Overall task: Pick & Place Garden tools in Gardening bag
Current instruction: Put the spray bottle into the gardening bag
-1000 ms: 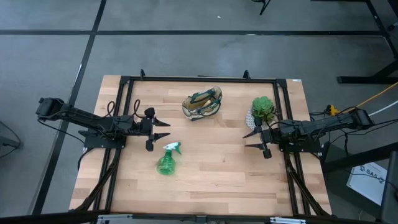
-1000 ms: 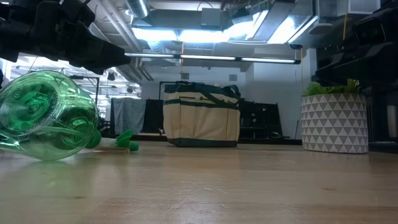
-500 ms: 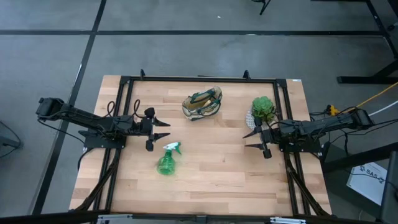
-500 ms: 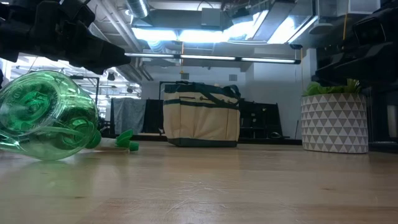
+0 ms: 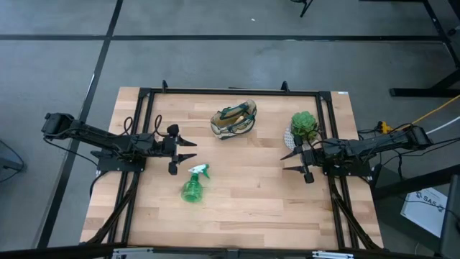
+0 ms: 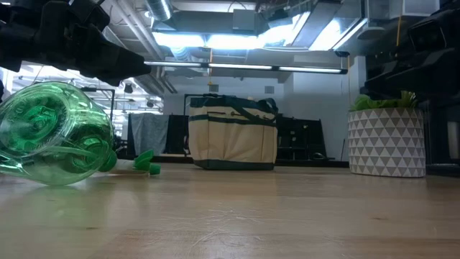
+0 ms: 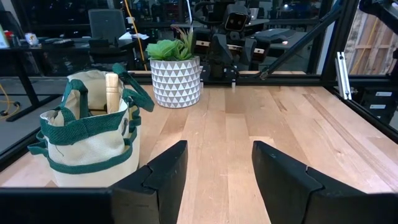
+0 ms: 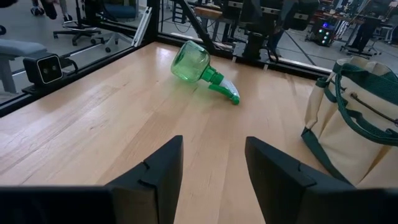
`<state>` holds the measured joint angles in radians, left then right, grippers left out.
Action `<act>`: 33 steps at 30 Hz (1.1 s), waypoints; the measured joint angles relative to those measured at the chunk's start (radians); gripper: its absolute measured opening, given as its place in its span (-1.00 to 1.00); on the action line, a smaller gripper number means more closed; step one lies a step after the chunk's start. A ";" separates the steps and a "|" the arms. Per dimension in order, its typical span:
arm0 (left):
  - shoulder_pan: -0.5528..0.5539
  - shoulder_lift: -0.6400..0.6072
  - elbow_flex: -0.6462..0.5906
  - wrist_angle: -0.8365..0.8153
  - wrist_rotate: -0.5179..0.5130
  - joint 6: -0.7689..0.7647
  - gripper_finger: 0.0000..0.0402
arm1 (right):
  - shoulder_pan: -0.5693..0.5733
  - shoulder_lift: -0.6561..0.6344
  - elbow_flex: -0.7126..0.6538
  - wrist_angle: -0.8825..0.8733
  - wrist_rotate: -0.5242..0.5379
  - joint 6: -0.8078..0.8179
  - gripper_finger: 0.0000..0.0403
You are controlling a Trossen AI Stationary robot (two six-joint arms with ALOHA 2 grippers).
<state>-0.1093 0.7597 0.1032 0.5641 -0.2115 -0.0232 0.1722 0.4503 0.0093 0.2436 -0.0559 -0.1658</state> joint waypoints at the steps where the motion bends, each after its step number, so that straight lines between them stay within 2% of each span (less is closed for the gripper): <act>1: 0.000 0.000 0.000 0.000 0.000 0.000 -0.12 | 0.000 0.000 0.000 0.000 0.000 0.000 -0.13; 5: 0.000 0.000 0.000 0.014 0.000 -0.027 -0.12 | 0.000 0.000 0.000 0.000 0.000 0.000 -0.13; 10: 0.000 0.000 0.000 0.048 0.002 -0.208 -0.12 | 0.000 0.000 0.000 0.000 0.000 0.000 -0.13; 16: 0.000 0.000 0.000 0.051 0.165 -0.313 -0.12 | 0.000 0.000 0.000 0.000 0.000 0.000 -0.13; 23: -0.011 0.000 0.000 0.179 0.185 -0.452 -0.12 | 0.000 0.000 0.000 0.000 0.001 0.000 -0.13; 26: -0.033 0.001 0.000 0.168 0.183 -0.428 -0.12 | 0.000 0.000 0.000 0.000 0.001 0.000 -0.13; 28: -0.055 0.015 0.006 0.160 0.139 -0.396 -0.12 | 0.000 0.000 0.000 0.000 0.001 0.000 -0.13; 33: -0.121 0.097 0.128 -0.046 0.047 -0.245 -0.15 | 0.000 0.000 0.000 0.001 0.003 0.000 -0.13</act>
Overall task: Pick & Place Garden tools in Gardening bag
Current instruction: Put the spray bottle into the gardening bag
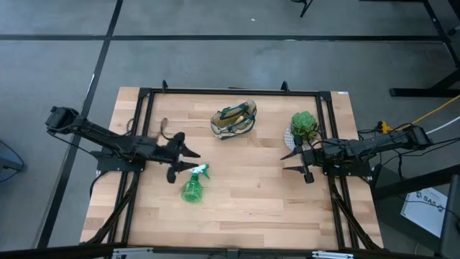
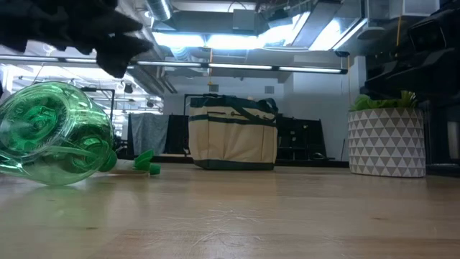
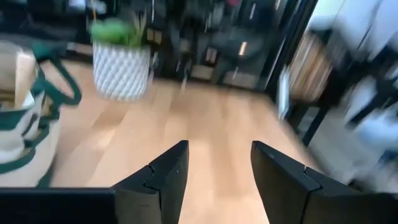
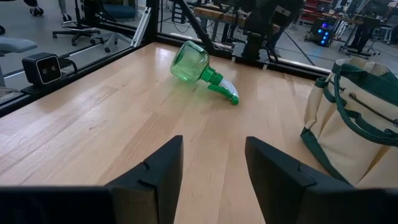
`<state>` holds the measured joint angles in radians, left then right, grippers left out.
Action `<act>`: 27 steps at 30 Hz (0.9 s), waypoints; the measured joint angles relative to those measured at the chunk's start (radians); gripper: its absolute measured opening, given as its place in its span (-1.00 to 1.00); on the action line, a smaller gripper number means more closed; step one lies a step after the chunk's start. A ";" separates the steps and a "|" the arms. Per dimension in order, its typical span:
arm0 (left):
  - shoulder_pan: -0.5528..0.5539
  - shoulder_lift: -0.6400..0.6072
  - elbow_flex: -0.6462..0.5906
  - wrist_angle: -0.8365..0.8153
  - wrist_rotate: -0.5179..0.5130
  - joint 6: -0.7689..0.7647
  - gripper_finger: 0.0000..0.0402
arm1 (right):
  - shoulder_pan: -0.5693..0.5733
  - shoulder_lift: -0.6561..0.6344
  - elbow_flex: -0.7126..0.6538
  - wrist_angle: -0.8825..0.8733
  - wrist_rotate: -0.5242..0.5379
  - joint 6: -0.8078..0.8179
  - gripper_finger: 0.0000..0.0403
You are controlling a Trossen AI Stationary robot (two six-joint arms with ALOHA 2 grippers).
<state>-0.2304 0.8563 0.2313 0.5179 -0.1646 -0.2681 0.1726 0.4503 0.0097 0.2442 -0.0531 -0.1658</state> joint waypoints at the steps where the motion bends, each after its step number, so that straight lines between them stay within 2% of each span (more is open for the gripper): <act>1: -0.008 0.023 0.035 -0.065 -0.010 0.025 -0.16 | 0.000 0.000 0.000 0.000 0.000 0.000 -0.13; 6: -0.046 0.165 0.203 -0.304 -0.010 0.123 -0.16 | 0.000 0.000 0.000 0.000 0.000 0.000 -0.13; 13: -0.096 0.376 0.332 -0.343 0.001 0.239 -0.16 | 0.000 0.000 0.000 0.000 0.000 0.000 -0.13; 18: -0.088 0.516 0.412 -0.363 0.001 0.184 -0.16 | 0.000 0.000 0.001 0.000 0.000 0.000 -0.13; 27: -0.038 0.716 0.635 -0.791 0.007 0.001 -0.16 | 0.000 0.000 0.001 0.000 0.000 0.000 -0.13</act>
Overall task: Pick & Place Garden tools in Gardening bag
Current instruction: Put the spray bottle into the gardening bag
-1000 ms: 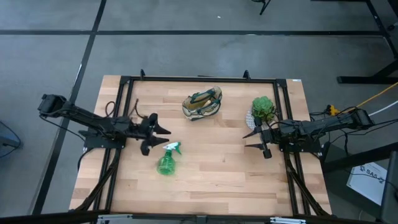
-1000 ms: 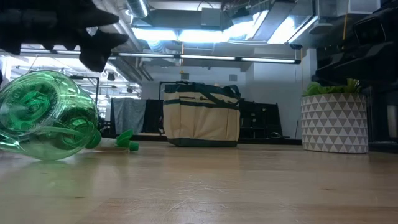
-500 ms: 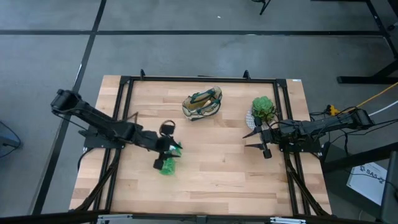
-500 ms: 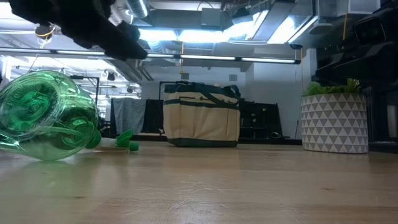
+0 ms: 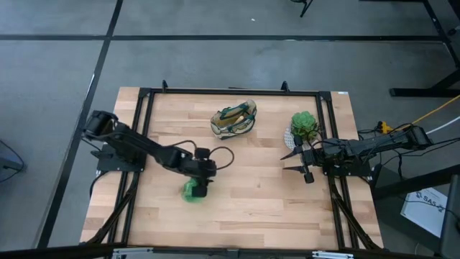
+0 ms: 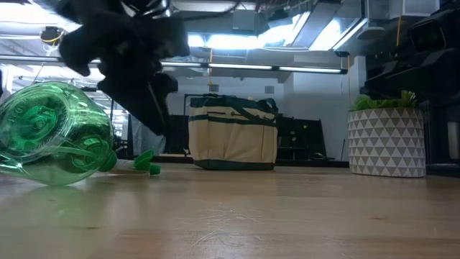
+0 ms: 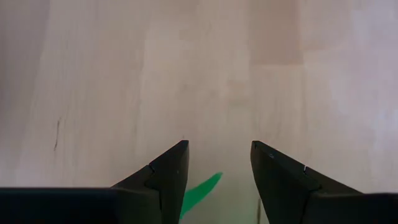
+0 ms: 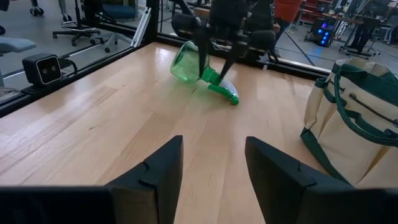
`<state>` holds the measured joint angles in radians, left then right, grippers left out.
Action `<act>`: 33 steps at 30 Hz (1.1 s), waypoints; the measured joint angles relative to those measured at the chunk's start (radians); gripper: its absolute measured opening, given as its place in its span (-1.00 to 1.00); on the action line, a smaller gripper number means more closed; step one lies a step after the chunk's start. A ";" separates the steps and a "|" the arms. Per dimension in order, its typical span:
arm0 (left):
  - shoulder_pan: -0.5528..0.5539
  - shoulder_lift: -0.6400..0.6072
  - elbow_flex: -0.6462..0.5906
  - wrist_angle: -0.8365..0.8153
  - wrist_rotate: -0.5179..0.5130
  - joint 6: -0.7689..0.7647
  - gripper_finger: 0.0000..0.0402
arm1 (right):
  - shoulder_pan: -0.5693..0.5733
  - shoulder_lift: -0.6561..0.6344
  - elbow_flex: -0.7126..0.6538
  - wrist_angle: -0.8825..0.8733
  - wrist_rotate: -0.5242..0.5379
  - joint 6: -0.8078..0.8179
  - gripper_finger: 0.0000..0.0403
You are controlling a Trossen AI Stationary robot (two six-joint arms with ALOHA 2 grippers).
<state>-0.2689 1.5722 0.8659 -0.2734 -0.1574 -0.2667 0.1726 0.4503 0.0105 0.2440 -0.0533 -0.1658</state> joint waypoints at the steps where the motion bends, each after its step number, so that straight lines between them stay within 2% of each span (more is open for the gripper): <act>1: 0.003 0.013 0.023 -0.041 0.000 -0.024 -0.16 | 0.000 0.000 0.000 0.000 0.000 0.000 -0.13; 5: -0.008 0.055 0.078 -0.143 -0.009 -0.019 -0.16 | 0.000 0.000 0.000 -0.001 0.000 0.000 -0.13; 11: -0.042 0.092 0.085 -0.153 -0.016 0.025 -0.16 | 0.000 0.000 0.000 0.000 -0.001 0.000 -0.13; 16: -0.053 0.117 0.085 -0.174 -0.083 0.026 -0.16 | 0.000 0.000 0.000 0.000 -0.001 0.000 -0.13; 22: -0.071 0.116 0.085 -0.241 -0.139 -0.003 -0.16 | 0.000 0.000 0.000 0.000 -0.002 0.000 -0.13; 33: -0.106 0.116 0.084 -0.339 -0.165 -0.053 -0.20 | 0.000 0.000 0.000 0.000 -0.001 0.000 -0.13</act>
<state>-0.3746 1.6878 0.9501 -0.6123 -0.3224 -0.3195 0.1724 0.4503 0.0105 0.2436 -0.0547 -0.1658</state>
